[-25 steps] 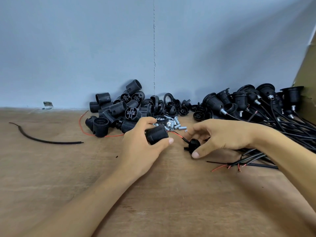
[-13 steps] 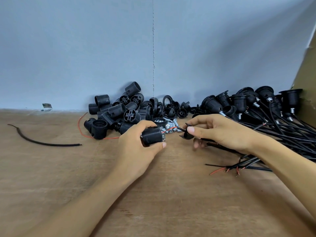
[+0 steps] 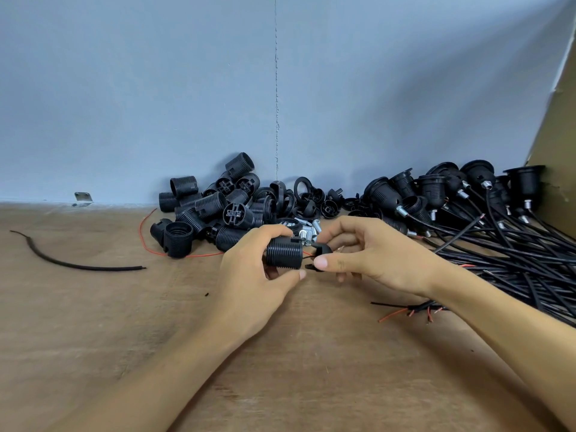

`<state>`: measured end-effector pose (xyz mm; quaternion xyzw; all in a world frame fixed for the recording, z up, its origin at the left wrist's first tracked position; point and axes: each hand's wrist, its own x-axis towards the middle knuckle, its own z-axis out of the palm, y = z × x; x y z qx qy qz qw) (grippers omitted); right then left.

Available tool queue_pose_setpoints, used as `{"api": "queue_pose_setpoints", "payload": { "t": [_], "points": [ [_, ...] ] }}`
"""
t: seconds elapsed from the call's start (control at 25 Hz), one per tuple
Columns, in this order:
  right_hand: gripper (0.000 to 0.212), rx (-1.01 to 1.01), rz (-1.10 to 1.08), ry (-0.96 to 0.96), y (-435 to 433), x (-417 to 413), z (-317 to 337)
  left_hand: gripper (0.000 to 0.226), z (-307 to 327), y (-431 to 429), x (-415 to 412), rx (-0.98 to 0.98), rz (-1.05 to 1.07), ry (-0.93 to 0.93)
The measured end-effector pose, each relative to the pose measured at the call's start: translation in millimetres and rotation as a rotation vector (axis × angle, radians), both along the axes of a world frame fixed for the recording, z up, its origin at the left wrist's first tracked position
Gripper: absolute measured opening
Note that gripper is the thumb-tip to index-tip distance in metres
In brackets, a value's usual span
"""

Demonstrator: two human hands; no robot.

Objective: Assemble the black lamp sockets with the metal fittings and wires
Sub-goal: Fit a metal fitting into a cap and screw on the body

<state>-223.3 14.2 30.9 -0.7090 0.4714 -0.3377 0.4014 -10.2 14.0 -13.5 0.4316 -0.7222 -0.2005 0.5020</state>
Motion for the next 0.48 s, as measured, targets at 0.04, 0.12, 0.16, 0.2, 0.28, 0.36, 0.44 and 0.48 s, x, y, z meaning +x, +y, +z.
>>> {"api": "queue_pose_setpoints", "payload": {
  "t": [0.04,0.12,0.16,0.2,0.28,0.36,0.44,0.48],
  "points": [
    [0.042,-0.012,0.000,-0.015,1.1,2.4,-0.9,0.049,-0.2,-0.1,-0.5,-0.001,-0.011,-0.011],
    [0.036,-0.034,0.005,-0.025,2.4,7.6,-1.6,0.048,-0.9,-0.4,-1.1,-0.029,-0.019,-0.057],
    [0.034,-0.040,-0.002,-0.034,2.9,9.5,-2.1,0.049,-1.4,-1.0,-1.0,-0.034,-0.018,-0.068],
    [0.035,-0.042,-0.015,-0.048,3.6,10.8,-2.7,0.050,-1.9,-1.6,-1.0,-0.024,-0.025,-0.068],
    [0.036,-0.056,-0.045,-0.052,5.2,12.4,-4.1,0.056,-2.9,-1.4,-1.5,-0.007,-0.051,-0.083],
    [0.036,-0.082,-0.054,-0.025,7.4,14.9,-5.6,0.058,-2.6,0.6,-2.8,-0.027,-0.047,-0.129],
    [0.035,-0.093,-0.043,-0.025,9.1,18.4,-6.9,0.060,-1.6,2.0,-3.9,-0.023,-0.020,-0.145],
    [0.035,-0.091,-0.042,-0.027,9.6,19.5,-7.2,0.062,-1.2,2.3,-4.1,-0.010,-0.008,-0.149]
  ]
}}
